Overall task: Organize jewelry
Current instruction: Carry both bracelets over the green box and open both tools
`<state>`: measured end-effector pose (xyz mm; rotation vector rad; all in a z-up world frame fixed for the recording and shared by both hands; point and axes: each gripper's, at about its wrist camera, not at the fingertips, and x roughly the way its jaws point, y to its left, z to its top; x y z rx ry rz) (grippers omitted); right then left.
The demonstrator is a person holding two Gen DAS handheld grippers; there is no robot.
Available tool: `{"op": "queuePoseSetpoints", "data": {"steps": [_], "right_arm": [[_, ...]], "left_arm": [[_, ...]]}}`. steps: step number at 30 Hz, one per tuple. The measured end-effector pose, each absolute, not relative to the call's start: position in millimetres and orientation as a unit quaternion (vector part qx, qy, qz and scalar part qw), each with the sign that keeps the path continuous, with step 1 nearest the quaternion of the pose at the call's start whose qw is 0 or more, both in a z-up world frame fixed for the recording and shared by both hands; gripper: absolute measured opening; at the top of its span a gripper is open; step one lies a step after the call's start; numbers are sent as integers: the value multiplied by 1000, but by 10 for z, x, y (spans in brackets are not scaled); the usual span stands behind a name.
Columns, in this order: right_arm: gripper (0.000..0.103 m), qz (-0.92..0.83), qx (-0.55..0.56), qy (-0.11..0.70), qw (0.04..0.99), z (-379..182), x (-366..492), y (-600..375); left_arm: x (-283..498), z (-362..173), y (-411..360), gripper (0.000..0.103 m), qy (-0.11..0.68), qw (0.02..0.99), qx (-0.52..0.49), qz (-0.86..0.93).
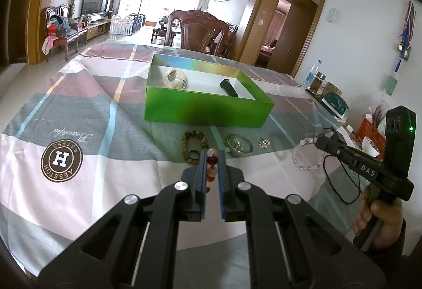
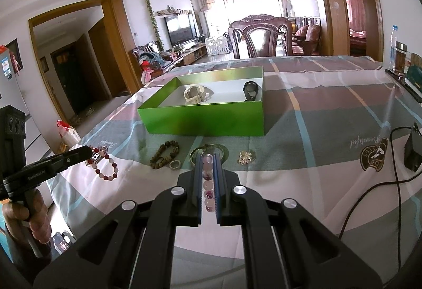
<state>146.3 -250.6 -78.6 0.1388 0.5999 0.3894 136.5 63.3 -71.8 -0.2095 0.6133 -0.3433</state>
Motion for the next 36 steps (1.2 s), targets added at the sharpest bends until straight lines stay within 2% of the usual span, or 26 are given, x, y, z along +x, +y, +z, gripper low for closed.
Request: {"op": "queuePoseSetpoints", "data": {"steps": [6,14,24,26,27,28,32,34,36], "right_arm": [[8,193,63,289,936,-756,1513,-2487],[8,203,51,268,940,-439,1944,-2417],[10,215,51,299,928,-263,3391,-2068],[36,185,39,301,935,-289,3534,-2029],[56,169,42,292,940,-273,3516,-2047],[64,168,57,267,947,-219,3407,-2103],[72,165,62,206,962,-106,2858,-2299],[80,159,57,197,966,-120,2567,-2380],[81,150,47,204,966,-208,2272,-2444]], "left_arm": [[1454,-705,627,8,302,934,-93,-166],[1915,-282,613,8,282,941,-66,-176],[3248,4,398,10,318,933,-38,-165],[3490,-85,367,43,329,932,-25,-148],[3515,-119,373,75,324,938,-22,-120],[3462,-128,440,82,305,948,-31,-90],[3031,-75,631,86,252,962,-65,-88],[2702,-105,710,92,231,969,-58,-62],[2392,-203,740,93,229,972,-46,-40]]}}
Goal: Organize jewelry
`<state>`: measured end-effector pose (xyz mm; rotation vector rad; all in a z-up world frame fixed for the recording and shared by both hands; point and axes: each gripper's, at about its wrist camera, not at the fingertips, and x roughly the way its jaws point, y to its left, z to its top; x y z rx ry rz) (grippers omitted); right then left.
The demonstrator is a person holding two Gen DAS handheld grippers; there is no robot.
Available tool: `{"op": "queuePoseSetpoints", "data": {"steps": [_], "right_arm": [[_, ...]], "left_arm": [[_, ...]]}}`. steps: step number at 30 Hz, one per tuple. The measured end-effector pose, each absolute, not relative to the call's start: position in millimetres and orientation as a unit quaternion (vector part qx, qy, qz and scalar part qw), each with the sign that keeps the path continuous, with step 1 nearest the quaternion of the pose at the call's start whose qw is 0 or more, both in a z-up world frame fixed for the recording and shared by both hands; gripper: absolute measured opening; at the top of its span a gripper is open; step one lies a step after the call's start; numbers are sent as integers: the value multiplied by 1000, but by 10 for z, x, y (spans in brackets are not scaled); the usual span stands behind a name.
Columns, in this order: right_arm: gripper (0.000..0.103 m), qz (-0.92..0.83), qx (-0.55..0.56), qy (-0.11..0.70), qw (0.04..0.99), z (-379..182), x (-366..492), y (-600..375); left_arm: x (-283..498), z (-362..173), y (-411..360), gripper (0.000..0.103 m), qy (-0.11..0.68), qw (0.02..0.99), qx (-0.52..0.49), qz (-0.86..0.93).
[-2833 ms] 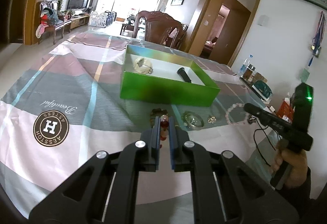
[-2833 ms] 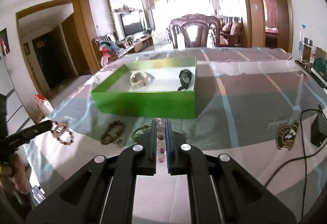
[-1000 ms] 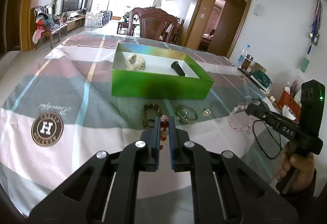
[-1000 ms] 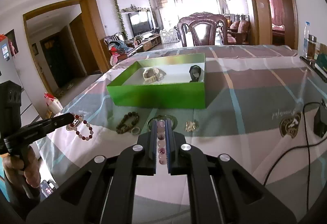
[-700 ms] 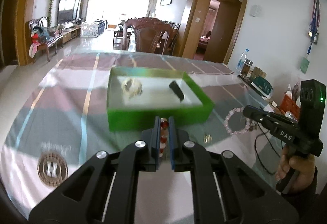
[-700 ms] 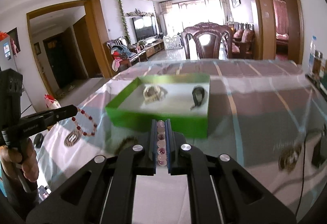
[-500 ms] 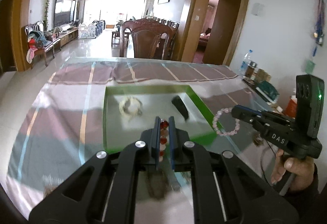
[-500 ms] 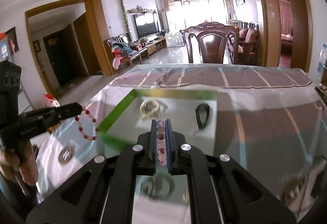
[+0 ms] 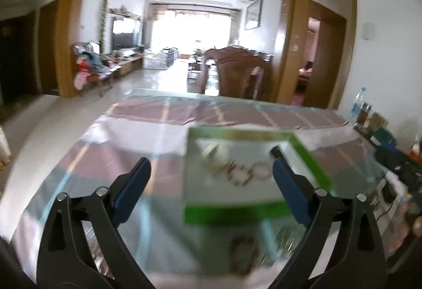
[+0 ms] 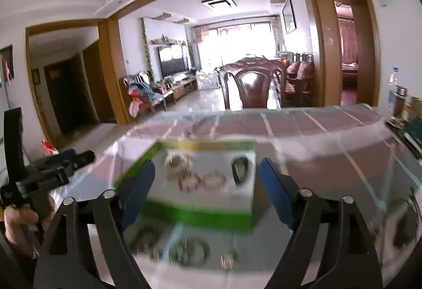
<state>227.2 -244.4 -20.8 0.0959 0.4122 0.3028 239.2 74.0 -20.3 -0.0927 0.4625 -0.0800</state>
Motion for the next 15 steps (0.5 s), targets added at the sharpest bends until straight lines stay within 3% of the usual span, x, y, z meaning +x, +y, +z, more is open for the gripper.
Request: {"op": "queuePoseSetpoints", "data": {"steps": [6,15], "right_arm": [[81,110,42,266,957,-631,1842,-2447],[81,104,45,316,942,-994,1591,-2337]], "left_arm": [[1735,-532,643,93,257,965,-31,-40],[1374,-818,417,93,302,951,-26,-65]]}}
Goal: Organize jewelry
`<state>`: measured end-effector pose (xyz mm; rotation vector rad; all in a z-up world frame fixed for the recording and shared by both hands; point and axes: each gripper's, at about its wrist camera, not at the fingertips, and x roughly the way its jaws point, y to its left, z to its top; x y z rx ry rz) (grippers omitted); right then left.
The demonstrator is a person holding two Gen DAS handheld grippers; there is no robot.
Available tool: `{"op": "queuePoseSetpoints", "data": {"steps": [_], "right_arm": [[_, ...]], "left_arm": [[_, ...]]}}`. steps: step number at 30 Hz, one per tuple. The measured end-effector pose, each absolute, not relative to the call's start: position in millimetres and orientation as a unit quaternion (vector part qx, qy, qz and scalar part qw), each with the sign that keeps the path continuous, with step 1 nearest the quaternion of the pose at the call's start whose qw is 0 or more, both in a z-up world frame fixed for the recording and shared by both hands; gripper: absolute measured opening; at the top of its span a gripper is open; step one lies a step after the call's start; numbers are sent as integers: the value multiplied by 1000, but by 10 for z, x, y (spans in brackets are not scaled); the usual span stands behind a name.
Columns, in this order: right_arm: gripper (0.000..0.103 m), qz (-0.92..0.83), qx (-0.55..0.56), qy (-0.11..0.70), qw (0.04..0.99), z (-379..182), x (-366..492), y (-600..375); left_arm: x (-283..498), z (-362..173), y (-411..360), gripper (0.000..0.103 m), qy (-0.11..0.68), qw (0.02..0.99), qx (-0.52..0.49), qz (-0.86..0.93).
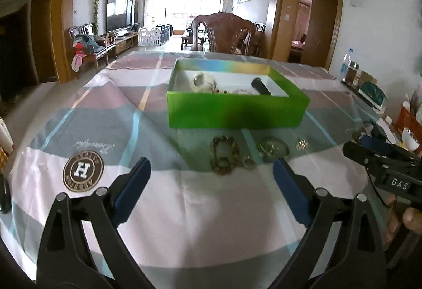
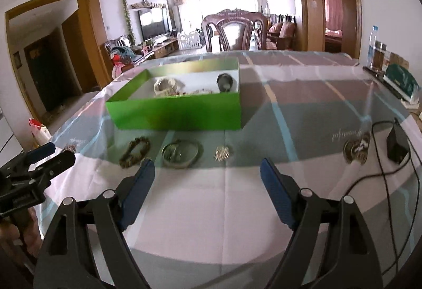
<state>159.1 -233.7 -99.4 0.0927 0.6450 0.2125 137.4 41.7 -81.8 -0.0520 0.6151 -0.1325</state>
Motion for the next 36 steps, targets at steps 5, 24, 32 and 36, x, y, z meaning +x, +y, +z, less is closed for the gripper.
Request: {"op": "queuePoseSetpoints", "data": {"steps": [5,24,32,36], "right_arm": [[81,109,41,316,942,-995,1495,-2287],[81,108,48,318,941,-1010,1460,-2335],[81,107,47,323,939,-1048,1480,-2335],[81,108,47,328,937,-1107,1516,-2338]], "left_arm": [[1322,-781,418,93,302,951,-31,-65],[1317,-777,419,93,306,949,-33,-69],[1338,-826,408,93,310,948,-32,-72],[1370,-864,403,93,314,946,-31,-73]]}}
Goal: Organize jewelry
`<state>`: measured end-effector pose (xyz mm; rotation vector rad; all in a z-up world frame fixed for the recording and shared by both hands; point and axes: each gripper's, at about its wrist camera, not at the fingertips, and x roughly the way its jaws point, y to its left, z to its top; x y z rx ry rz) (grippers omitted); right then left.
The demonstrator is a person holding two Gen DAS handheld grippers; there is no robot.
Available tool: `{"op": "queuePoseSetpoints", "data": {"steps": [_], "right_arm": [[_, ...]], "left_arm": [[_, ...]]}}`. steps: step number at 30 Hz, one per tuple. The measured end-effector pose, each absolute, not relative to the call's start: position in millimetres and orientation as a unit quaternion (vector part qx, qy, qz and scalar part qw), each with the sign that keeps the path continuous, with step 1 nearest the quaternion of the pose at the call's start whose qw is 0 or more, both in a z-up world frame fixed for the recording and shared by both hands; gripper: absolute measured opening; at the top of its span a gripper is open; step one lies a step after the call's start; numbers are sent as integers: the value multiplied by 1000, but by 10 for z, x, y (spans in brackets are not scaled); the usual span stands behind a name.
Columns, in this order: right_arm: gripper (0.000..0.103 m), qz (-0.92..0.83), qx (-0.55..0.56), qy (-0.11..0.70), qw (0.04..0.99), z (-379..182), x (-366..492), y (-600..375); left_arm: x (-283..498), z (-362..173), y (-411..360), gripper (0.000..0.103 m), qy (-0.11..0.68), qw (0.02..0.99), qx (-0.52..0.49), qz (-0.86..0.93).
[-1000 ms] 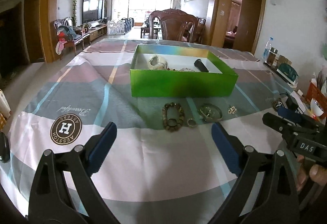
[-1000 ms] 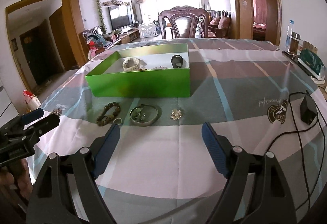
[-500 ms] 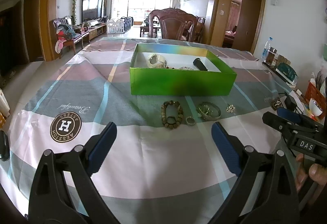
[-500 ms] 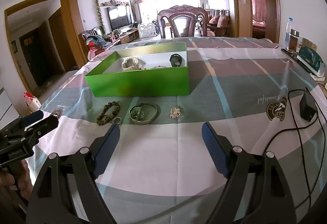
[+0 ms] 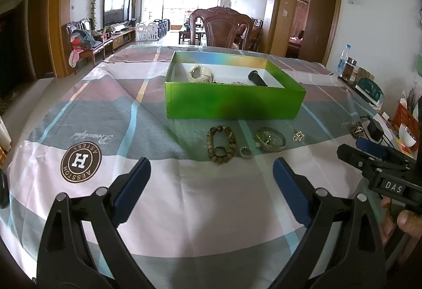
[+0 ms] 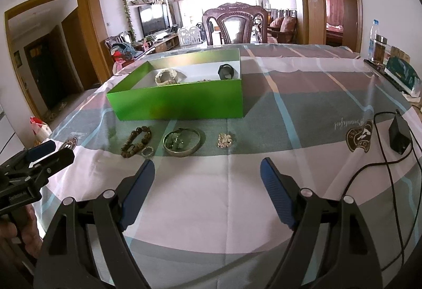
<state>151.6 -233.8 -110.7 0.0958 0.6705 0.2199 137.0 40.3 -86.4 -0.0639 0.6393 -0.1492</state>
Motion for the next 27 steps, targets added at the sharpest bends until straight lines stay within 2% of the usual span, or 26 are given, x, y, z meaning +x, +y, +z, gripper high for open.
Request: {"op": "queuePoseSetpoints", "data": {"steps": [20,24,27], "right_arm": [[81,107,39,348,931,-1274,1770,-2313],[80,106,37,354,928,-1297,1868,-2311],[79,106,35,359,927,-1319,1946,-2312]], "left_arm": [[1655,-1097,374,92,346,934,-29,-86],[1783,-1153,340,79,360,928,-25,-93],[1894,-1202,309,75,371,924,-21,-93]]}}
